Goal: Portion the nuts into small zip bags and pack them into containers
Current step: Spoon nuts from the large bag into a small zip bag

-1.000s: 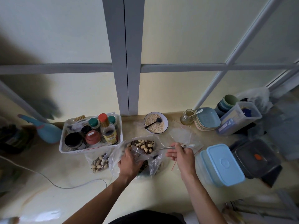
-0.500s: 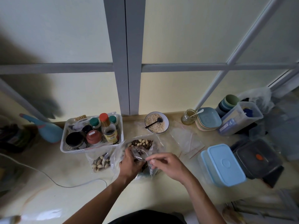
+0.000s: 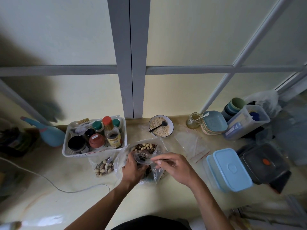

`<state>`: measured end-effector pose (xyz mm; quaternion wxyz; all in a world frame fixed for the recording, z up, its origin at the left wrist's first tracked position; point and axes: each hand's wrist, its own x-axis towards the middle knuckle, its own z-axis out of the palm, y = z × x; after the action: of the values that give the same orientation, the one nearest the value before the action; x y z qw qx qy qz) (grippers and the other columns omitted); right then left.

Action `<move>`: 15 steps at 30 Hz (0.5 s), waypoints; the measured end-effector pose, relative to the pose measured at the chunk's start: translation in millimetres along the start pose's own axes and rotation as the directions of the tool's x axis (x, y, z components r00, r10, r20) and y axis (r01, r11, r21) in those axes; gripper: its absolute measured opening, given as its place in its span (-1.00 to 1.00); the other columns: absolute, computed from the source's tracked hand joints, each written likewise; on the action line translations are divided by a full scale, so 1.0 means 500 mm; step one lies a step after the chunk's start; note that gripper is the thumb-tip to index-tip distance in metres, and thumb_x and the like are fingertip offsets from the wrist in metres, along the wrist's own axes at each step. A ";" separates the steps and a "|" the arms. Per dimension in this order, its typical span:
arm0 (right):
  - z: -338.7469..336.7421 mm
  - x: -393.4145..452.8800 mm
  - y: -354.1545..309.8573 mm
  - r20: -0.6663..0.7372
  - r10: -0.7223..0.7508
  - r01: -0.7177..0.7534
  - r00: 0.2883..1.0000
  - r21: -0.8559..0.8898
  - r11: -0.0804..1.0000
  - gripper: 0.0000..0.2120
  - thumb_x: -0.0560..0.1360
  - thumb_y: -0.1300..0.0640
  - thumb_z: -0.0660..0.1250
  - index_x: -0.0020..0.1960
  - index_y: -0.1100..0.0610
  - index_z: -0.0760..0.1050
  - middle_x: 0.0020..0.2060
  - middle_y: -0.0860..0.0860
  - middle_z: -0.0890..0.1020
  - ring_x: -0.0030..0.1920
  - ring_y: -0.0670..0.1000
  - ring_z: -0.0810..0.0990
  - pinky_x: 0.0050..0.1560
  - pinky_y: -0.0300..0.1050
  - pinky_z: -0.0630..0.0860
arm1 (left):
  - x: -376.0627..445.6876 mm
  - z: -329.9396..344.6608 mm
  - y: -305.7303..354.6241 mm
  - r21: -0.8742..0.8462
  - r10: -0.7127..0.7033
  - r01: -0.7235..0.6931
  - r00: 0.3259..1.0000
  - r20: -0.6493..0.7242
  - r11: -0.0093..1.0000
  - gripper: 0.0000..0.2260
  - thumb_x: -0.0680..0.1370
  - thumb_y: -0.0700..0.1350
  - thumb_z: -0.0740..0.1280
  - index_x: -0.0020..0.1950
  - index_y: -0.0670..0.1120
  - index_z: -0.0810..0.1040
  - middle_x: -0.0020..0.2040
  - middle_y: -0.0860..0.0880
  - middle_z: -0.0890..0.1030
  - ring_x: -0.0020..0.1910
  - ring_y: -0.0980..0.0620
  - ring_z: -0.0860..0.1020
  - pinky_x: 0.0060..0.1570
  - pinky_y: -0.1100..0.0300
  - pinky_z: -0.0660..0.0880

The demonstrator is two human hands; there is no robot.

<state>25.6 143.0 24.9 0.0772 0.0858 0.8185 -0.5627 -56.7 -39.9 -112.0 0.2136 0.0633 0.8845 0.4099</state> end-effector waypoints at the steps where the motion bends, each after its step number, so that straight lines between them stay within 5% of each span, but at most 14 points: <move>1: -0.002 -0.001 -0.001 -0.011 -0.015 0.015 1.000 -0.007 1.000 -0.79 0.62 0.12 0.36 0.14 -0.11 0.71 0.06 -0.13 0.72 0.00 -0.06 0.73 0.10 0.01 0.64 | -0.002 -0.001 0.002 -0.002 0.003 -0.003 1.000 -0.002 1.000 -0.37 0.42 0.17 0.47 0.32 0.10 0.18 0.28 0.00 0.57 0.13 -0.06 0.62 0.12 -0.18 0.54; 8: -0.010 -0.002 0.005 -0.113 -0.085 0.085 0.990 0.000 0.996 -0.78 0.60 0.18 0.37 0.11 -0.08 0.71 -0.01 -0.01 0.71 -0.03 0.04 0.73 0.04 0.17 0.64 | -0.002 0.001 0.002 -0.028 0.014 -0.014 1.000 -0.017 1.000 -0.33 0.41 0.27 0.45 0.34 0.06 0.18 0.29 -0.02 0.56 0.17 -0.10 0.59 0.12 -0.17 0.52; 15: -0.012 -0.003 0.008 -0.202 -0.086 0.103 0.976 0.076 0.992 -0.76 0.62 0.26 0.35 0.13 0.00 0.71 0.03 -0.03 0.72 -0.10 0.06 0.74 0.02 0.03 0.62 | 0.004 0.007 -0.009 -0.067 0.030 -0.032 0.999 -0.030 0.997 -0.26 0.33 0.41 0.35 0.37 0.12 0.17 0.32 0.03 0.53 0.16 -0.07 0.60 0.11 -0.21 0.54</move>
<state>27.8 149.8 23.7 -0.0353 0.1058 0.8003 -0.5892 -56.8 -39.9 -118.0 0.1964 0.0640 0.8720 0.4438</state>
